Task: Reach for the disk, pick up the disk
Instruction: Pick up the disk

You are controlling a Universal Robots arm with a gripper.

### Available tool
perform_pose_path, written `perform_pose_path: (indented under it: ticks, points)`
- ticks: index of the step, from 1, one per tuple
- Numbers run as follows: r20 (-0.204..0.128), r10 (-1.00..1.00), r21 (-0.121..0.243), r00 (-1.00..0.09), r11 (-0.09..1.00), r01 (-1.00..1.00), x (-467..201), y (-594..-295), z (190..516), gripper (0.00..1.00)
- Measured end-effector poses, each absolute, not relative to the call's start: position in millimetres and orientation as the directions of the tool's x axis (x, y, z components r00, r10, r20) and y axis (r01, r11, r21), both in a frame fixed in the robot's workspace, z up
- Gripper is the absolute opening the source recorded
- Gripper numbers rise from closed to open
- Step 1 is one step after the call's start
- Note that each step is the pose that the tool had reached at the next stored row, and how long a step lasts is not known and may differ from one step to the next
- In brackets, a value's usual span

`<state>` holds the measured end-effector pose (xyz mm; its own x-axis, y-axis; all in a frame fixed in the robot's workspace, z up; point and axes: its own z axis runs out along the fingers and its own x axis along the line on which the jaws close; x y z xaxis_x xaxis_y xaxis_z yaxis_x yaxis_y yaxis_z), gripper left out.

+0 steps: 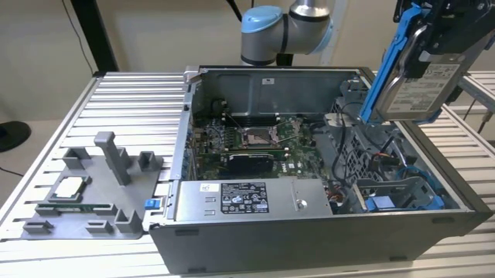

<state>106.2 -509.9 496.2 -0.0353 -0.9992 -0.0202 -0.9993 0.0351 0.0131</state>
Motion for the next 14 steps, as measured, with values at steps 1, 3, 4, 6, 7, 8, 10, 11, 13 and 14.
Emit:
perform_pose_path:
  ticks: [1,3,4,6,7,8,10,11,13,14]
  points:
    - [-0.02,-0.999,0.013,-0.035,0.035,-0.999,106,-511,496,0.0]
    - [-0.02,-0.999,0.013,-0.035,0.035,-0.999,106,-514,496,0.0]
    - [-0.02,-0.999,0.013,-0.035,0.035,-0.999,106,-515,496,0.0]
    - [-0.02,-0.999,0.013,-0.035,0.035,-0.999,106,-518,496,0.0]
    - [-0.02,-0.999,0.013,-0.035,0.035,-0.999,106,-519,496,0.0]
    - [-0.02,-0.999,0.013,-0.035,0.035,-0.999,106,-520,496,0.0]
    - [-0.02,-0.999,0.013,-0.035,0.035,-0.999,106,-522,496,0.0]
    - [-0.02,-0.999,0.013,-0.035,0.035,-0.999,106,-524,496,0.0]
    - [-0.02,-0.999,0.013,-0.035,0.035,-0.999,106,-526,496,0.0]
    - [-0.02,-0.999,0.013,-0.035,0.035,-0.999,106,-527,496,0.0]
